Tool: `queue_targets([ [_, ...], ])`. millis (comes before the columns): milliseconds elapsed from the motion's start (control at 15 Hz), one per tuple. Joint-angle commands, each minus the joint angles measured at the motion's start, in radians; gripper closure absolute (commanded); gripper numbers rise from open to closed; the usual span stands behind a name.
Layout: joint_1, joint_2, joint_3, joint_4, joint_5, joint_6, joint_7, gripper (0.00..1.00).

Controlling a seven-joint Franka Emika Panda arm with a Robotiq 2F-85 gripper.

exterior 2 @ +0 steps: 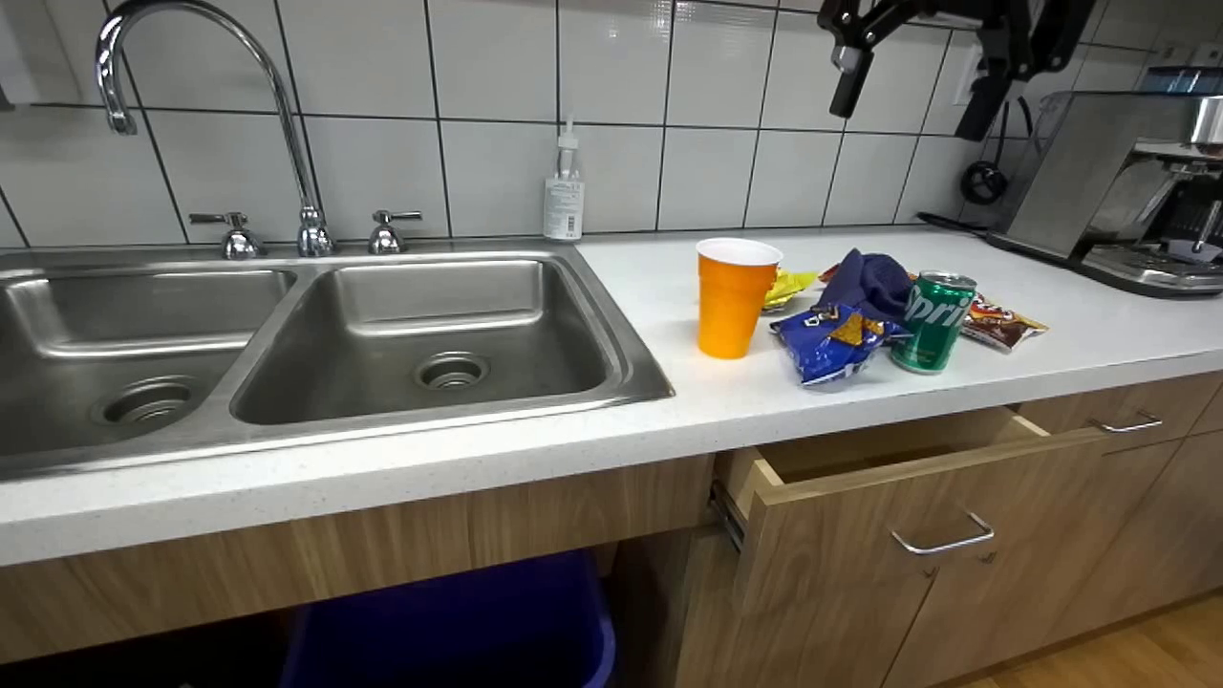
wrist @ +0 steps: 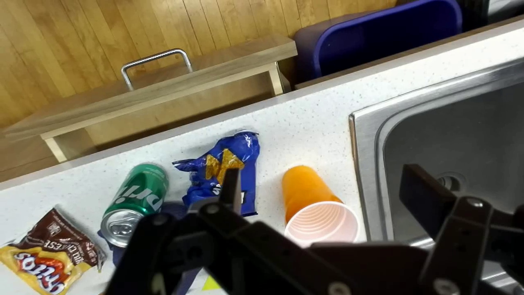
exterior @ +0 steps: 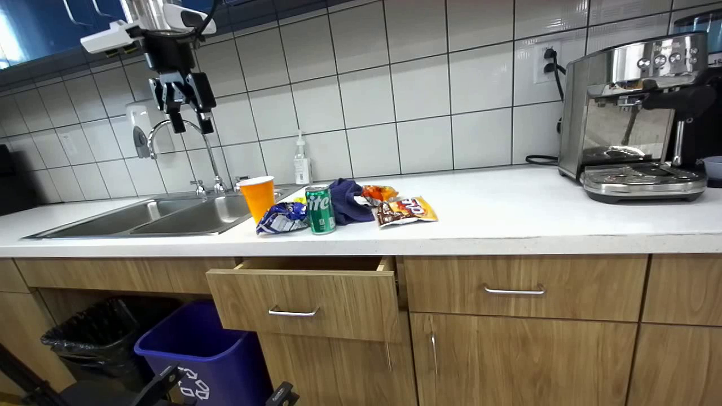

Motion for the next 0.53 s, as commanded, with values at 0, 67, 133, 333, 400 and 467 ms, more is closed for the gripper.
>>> queue_targets([
  [0, 0.008, 0.001, -0.020, -0.031, 0.000, 0.044, -0.027, 0.00],
  [67, 0.007, 0.001, -0.023, -0.040, -0.002, 0.054, -0.030, 0.00],
  [133, 0.005, 0.001, -0.027, -0.052, -0.003, 0.067, -0.036, 0.00],
  [333, 0.001, 0.000, -0.044, -0.090, -0.006, 0.108, -0.059, 0.00],
  [400, 0.002, -0.001, -0.052, -0.102, -0.004, 0.118, -0.079, 0.00],
  [467, 0.004, -0.001, -0.060, -0.114, -0.001, 0.124, -0.101, 0.00],
])
